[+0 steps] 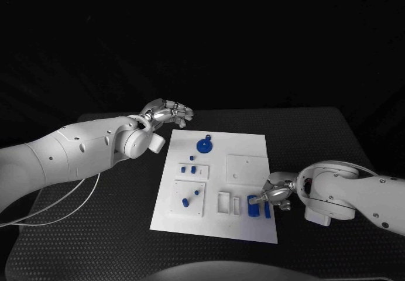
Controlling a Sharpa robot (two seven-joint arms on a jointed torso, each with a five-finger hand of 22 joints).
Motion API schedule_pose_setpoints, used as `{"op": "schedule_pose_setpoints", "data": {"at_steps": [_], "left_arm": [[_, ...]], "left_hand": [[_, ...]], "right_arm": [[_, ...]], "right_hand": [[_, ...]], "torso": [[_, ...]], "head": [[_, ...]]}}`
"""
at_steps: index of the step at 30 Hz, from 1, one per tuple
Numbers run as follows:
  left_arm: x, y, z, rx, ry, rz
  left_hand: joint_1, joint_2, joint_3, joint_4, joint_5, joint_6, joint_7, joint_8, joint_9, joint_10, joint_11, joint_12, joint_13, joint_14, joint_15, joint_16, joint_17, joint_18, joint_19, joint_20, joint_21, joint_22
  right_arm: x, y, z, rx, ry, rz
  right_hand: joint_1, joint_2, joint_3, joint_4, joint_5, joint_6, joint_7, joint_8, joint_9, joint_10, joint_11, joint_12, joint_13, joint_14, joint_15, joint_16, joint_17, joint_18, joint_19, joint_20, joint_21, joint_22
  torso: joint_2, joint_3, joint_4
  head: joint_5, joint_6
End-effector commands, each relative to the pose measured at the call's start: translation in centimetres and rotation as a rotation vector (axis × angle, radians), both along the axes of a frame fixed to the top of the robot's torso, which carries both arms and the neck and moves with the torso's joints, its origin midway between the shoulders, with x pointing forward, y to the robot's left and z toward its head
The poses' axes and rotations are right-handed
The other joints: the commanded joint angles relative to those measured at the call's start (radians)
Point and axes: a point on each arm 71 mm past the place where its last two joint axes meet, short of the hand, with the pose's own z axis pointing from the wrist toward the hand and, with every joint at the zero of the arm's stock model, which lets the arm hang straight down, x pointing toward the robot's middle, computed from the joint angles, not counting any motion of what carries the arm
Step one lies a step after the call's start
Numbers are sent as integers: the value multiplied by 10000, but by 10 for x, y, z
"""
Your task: Assemble the parts on the task board
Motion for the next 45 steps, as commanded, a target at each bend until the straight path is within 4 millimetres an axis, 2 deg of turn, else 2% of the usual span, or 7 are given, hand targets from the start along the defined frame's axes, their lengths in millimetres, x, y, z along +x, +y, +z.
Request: {"op": "schedule_pose_setpoints", "data": {"at_steps": [1,11,15,21,26,38,45], "left_arm": [[-1,-3,0,-62,-3,-221],[-1,-3,0,-55,7,-213],[-1,-2,0,-47,10,-196],[-1,-3,0,-58,22,-230],[-1,-2,0,-51,38,-222],[-2,-2,0,-52,74,-251],[-2,-2,0,-56,74,-264]], "left_hand": [[-95,-14,-18,54,44,-69,-27,54,11,-57,4,5,-14,39,57,-35,14,175,57,-25,-60,100],[-108,-11,-21,67,43,-73,-26,54,10,-60,6,4,-14,36,59,-43,20,175,54,-23,-67,106],[-111,-18,-23,69,43,-75,-26,54,10,-63,7,3,-15,34,60,-48,23,175,51,-22,-70,108],[-117,-22,-25,75,43,-75,-26,55,10,-65,7,3,-15,28,62,-55,26,174,46,-21,-75,113],[-123,-19,-25,82,43,-75,-26,56,10,-65,7,3,-15,27,63,-59,29,174,44,-19,-78,115],[-145,-13,-29,107,43,-74,-26,59,10,-62,6,6,-14,24,66,-69,38,173,40,-16,-85,123],[-146,-14,-28,110,43,-74,-27,60,11,-62,6,7,-14,23,67,-72,41,173,38,-16,-88,126]], "right_arm": [[-1,1,-4,-345,-32,241],[-5,5,-22,-324,-96,33],[-4,9,-25,-339,-140,28],[-1,12,-28,-499,-221,-41],[0,15,-30,-504,-300,-4],[0,24,-29,-407,-407,113],[2,28,-29,-542,-538,180]], "right_hand": [[7,-82,6,40,-13,51,-10,-45,9,74,-1,-48,9,29,-34,63,-10,205,3,-65,67,57],[20,-113,33,34,-13,49,-10,-51,15,74,-2,-53,17,23,-35,66,-16,205,-1,-70,71,56],[37,-129,49,21,-13,45,-10,-55,18,75,-2,-56,22,19,-34,66,-21,205,-3,-73,72,55],[60,-106,75,7,-12,48,-10,-57,25,79,-2,-60,28,16,-33,68,-28,205,-3,-77,76,53],[105,-3,99,-47,-13,72,-14,-50,43,97,-4,-63,41,21,-33,83,-37,205,-1,-82,89,53],[209,12,102,-196,-13,83,-17,-54,62,120,-8,-67,59,28,-35,103,-52,205,-1,-89,111,56],[535,65,134,-671,-12,107,-23,-69,99,154,-13,-89,96,32,-37,140,-86,205,-6,-98,148,54]], "torso": [[-3,4,1],[5,-2,11],[-1,16,-28],[-4,-16,23],[-5,-2,-3],[-5,-14,2],[-6,-17,1]], "head": [[22,-14],[98,-51],[171,-83],[128,-90],[169,-99],[174,-124],[154,-110]]}}
